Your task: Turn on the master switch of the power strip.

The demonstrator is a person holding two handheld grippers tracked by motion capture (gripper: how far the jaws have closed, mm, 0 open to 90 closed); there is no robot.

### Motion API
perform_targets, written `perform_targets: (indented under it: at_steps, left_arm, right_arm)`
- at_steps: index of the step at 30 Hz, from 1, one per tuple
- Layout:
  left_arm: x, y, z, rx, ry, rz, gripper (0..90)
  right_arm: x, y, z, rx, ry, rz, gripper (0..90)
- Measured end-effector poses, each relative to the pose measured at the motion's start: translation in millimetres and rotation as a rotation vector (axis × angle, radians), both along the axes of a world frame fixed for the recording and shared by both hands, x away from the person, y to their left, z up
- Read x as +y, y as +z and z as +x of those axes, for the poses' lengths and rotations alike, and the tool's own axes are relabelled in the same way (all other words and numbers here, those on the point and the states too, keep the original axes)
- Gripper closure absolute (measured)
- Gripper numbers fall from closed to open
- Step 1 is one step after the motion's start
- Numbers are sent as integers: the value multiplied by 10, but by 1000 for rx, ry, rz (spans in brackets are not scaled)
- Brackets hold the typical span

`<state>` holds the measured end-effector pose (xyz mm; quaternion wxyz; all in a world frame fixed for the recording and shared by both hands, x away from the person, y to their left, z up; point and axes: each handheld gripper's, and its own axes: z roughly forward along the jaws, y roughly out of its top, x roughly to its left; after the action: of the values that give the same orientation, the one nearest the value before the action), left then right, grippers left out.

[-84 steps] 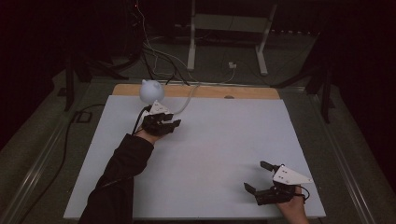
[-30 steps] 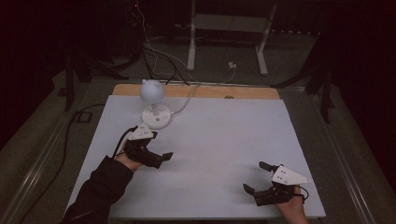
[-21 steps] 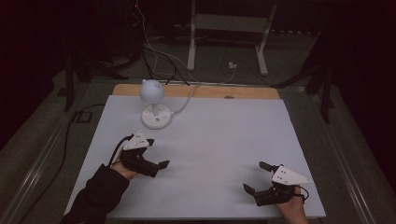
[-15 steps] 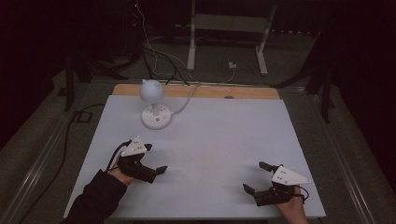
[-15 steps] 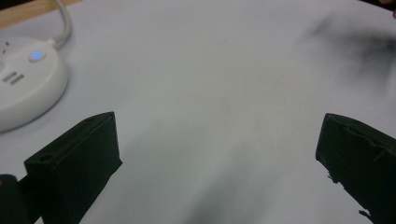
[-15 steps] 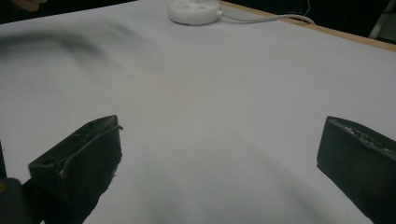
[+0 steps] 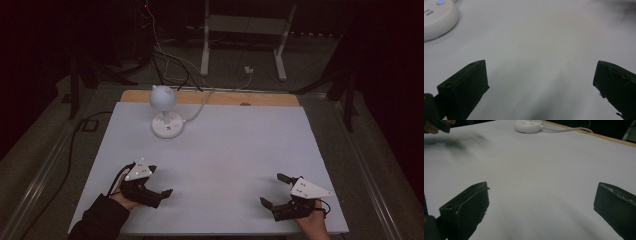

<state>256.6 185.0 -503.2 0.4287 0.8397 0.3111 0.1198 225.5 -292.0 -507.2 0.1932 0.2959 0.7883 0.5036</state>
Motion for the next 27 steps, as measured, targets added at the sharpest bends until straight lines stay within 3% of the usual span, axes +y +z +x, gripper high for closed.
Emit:
perform_targets:
  at_steps: [20, 27]
  left_arm:
    - [202, -209, -231, 4, 60, 44, 3]
    - [164, -230, -233, -9, 66, 60, 3]
  right_arm:
    - [-2, -12, 8, 7, 3, -3, 0]
    - [-6, -13, 11, 7, 3, -3, 0]
